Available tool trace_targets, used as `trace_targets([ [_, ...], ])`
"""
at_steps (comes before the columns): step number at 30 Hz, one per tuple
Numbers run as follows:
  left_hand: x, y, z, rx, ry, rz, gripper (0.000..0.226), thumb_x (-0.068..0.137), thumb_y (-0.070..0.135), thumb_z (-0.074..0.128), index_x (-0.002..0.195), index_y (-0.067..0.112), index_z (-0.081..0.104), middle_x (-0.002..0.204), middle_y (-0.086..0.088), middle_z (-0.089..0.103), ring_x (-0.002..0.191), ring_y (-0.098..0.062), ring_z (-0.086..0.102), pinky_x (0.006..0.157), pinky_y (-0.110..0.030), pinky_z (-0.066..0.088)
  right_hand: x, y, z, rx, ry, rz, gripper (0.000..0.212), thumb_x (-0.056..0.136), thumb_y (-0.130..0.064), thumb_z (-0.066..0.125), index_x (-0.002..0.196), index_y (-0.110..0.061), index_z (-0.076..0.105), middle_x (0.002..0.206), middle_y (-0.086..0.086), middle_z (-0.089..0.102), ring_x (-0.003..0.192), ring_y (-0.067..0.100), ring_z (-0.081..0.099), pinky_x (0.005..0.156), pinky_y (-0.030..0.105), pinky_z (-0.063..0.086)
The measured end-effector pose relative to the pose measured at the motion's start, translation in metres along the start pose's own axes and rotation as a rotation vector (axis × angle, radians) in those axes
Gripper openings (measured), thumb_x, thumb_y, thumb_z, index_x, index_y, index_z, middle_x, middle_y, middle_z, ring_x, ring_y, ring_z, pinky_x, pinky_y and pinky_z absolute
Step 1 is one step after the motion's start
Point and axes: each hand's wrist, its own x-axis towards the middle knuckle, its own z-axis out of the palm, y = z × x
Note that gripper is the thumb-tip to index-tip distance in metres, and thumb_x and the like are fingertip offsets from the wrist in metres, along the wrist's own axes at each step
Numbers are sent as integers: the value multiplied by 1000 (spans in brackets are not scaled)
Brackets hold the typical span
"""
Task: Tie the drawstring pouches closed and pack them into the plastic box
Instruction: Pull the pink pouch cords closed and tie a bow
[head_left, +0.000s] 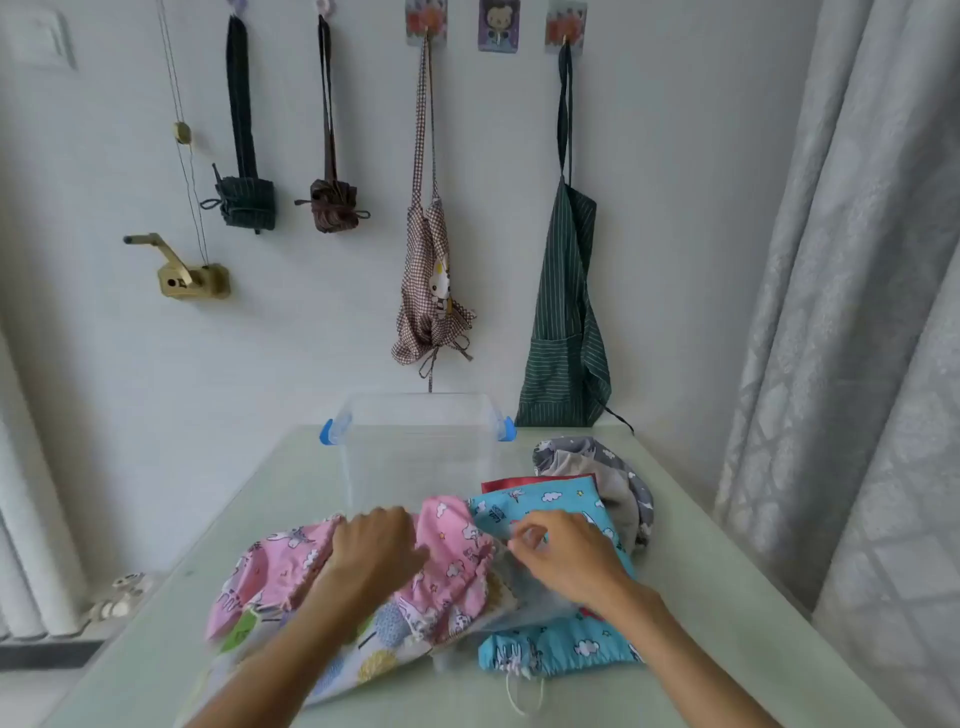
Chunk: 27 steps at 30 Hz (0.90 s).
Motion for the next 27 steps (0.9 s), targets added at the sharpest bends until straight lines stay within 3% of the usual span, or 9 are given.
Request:
trace_targets([
  [4, -6, 2, 36, -68, -130, 67, 33, 93, 49, 41, 106, 24, 57, 94, 7, 64, 90, -14, 61, 78, -25, 49, 10, -4, 37, 77, 11, 5, 49, 93, -45, 47, 137, -25, 39, 133, -9, 48, 114, 9, 53, 91, 26, 42],
  [7, 1, 2, 68, -147, -146, 132, 32, 98, 39, 31, 114, 23, 53, 120, 3, 58, 114, -20, 54, 95, -35, 44, 18, 6, 63, 119, 49, 22, 43, 94, -45, 44, 132, -26, 45, 132, -10, 50, 119, 10, 50, 101, 30, 41],
  [9, 10, 1, 87, -132, -109, 161, 42, 99, 43, 30, 137, 26, 38, 144, 8, 41, 134, -16, 36, 108, -41, 28, 22, 16, 74, 127, 88, 13, 25, 94, -41, 48, 111, -26, 59, 115, -7, 62, 101, 10, 59, 90, 30, 49],
  [11, 23, 4, 90, -181, -82, 200, 47, 99, 45, 29, 142, 28, 33, 151, 12, 30, 141, -12, 26, 111, -38, 19, 30, 27, 79, 132, 134, 26, 17, 93, -36, 53, 95, -23, 64, 96, -5, 68, 80, 11, 63, 74, 30, 52],
  [15, 69, 2, 105, -514, -59, 204, 59, 84, 61, 37, 124, 24, 57, 134, 8, 54, 127, -16, 47, 101, -30, 36, 56, 50, 80, 141, 252, 74, 14, 91, -30, 58, 96, -22, 68, 83, -8, 72, 71, 9, 65, 67, 28, 53],
  [18, 85, -2, 121, -793, 53, 73, 38, 88, 37, 63, 122, 20, 62, 124, 12, 60, 116, -13, 56, 89, -18, 41, 74, 57, 80, 168, 315, 70, 14, 90, -28, 59, 95, -21, 69, 76, -8, 69, 71, 12, 64, 64, 26, 50],
  [22, 95, -8, 128, -993, 202, 20, 30, 79, 22, 74, 109, 19, 69, 108, 13, 65, 101, -5, 60, 76, 0, 40, 95, 58, 76, 179, 270, 44, 13, 88, -21, 61, 96, -19, 71, 71, -6, 66, 69, 14, 64, 66, 32, 53],
  [24, 96, -14, 121, -962, 159, 32, 31, 78, 24, 75, 108, 24, 69, 108, 10, 67, 99, -6, 62, 81, -9, 47, 97, 55, 73, 164, 259, 33, 13, 88, -21, 61, 97, -19, 71, 75, -4, 69, 70, 15, 65, 67, 35, 54],
  [27, 90, -19, 93, -987, 10, -59, 25, 82, 24, 72, 105, 25, 63, 103, -1, 68, 95, -21, 66, 79, -38, 57, 94, 51, 71, 181, 305, 30, 14, 88, -21, 61, 97, -19, 72, 77, -1, 71, 72, 18, 66, 68, 36, 54],
])
